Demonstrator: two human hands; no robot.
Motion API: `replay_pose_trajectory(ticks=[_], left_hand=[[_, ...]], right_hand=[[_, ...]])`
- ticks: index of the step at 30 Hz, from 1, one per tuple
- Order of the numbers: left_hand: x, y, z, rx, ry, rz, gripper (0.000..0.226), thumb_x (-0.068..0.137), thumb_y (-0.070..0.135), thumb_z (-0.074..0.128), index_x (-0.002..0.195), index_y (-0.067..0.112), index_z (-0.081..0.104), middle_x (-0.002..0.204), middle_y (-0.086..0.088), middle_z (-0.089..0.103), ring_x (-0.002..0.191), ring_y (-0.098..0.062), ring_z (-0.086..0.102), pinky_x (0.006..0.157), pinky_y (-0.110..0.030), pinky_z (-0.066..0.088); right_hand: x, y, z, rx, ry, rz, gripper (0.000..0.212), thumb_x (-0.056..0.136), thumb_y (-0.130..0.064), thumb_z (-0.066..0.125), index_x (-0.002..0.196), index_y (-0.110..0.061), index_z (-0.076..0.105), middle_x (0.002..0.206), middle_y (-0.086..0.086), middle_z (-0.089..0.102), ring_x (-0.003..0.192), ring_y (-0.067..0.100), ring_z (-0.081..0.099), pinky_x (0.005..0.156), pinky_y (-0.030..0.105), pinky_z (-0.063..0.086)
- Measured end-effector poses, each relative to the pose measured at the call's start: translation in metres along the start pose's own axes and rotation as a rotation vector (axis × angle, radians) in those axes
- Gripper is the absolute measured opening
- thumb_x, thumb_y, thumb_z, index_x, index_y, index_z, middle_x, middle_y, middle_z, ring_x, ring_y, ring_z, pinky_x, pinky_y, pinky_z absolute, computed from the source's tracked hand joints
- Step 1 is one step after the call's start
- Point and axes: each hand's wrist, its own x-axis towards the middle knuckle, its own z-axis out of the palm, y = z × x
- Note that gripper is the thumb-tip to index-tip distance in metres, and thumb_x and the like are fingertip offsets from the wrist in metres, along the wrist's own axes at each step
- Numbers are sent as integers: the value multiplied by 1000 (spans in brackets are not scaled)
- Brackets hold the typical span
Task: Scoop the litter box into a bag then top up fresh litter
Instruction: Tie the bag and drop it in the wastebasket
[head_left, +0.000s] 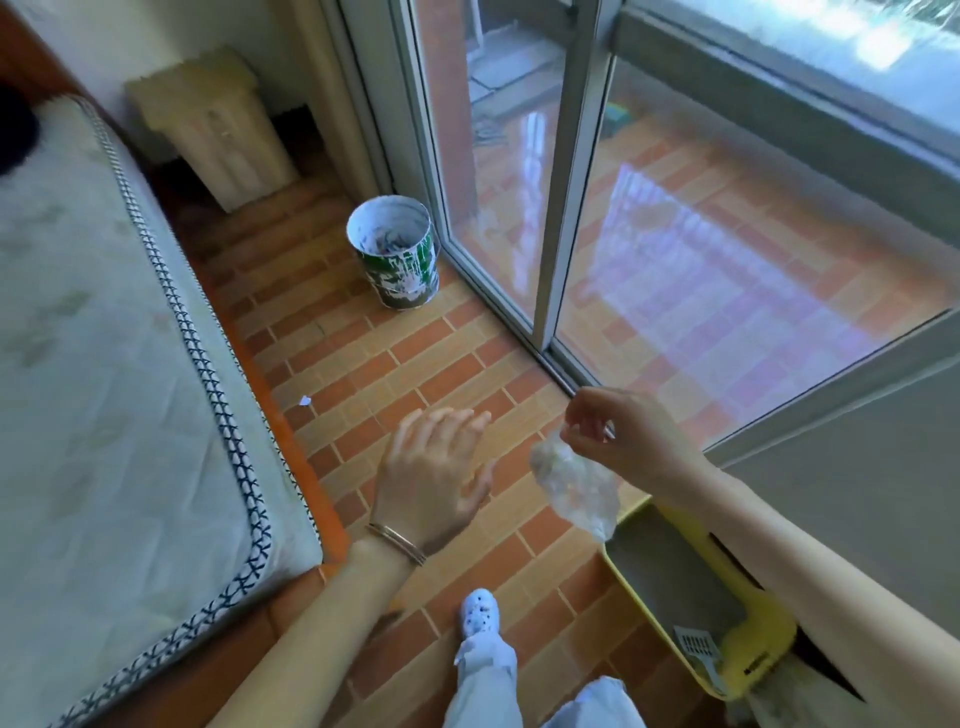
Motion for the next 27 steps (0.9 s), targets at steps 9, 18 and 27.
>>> replay_pose_trajectory(ticks=[9, 18, 27], left_hand=[[-8, -83, -46, 33, 68, -31, 44, 88, 43, 39, 120, 21, 59, 117, 0, 63, 109, -22, 57, 97, -43, 40], [26, -146, -48, 35, 90, -62, 43, 87, 42, 41, 119, 20, 60, 116, 0, 63, 107, -22, 58, 94, -41, 40], [137, -226, -50, 61, -3, -124, 44, 87, 42, 40, 123, 21, 55, 121, -3, 61, 113, -22, 56, 99, -43, 41]], right_hand=[[55, -65, 4, 2, 44, -55, 15, 81, -12, 66, 75, -21, 56, 63, -19, 46, 58, -2, 43, 56, 8, 36], [148, -80, 3, -31, 12, -55, 14, 78, -18, 68, 73, -24, 57, 59, -15, 51, 60, 2, 50, 56, 12, 37], [301, -58, 1, -19, -87, -82, 12, 79, -13, 66, 74, -18, 57, 61, -13, 49, 58, 4, 45, 56, 13, 35]])
